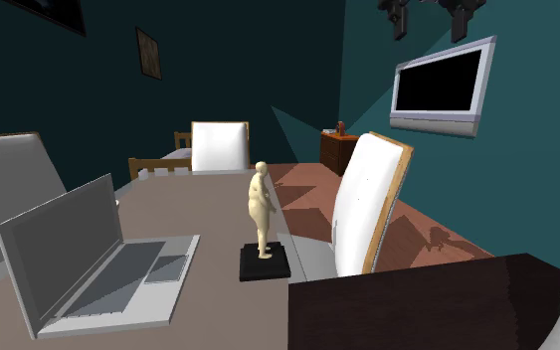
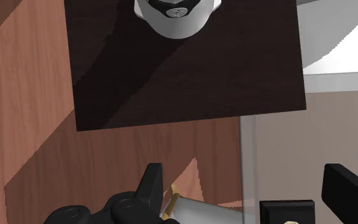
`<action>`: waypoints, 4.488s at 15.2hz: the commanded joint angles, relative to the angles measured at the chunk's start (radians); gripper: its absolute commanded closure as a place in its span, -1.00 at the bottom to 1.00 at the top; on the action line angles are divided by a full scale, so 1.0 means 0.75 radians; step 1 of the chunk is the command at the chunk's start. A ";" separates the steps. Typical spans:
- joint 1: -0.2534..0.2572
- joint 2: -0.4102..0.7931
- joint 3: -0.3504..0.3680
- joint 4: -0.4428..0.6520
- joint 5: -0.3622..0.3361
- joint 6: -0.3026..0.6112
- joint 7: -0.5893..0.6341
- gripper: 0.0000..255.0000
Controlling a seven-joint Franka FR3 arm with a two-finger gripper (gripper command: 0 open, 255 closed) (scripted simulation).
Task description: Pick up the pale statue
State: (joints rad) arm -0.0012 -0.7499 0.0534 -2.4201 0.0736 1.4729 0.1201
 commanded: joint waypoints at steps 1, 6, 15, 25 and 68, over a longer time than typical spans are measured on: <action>0.000 0.000 0.000 0.000 0.000 0.000 0.000 -1.00; 0.010 0.234 0.086 0.047 0.061 0.159 0.117 -1.00; 0.020 0.707 0.206 0.246 0.097 0.386 0.324 -1.00; 0.063 1.268 0.260 0.631 0.039 0.505 0.550 -1.00; 0.230 2.244 0.202 1.743 -0.042 0.289 0.795 1.00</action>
State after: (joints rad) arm 0.1716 0.9482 0.2034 -1.1066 0.0405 1.6966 0.7138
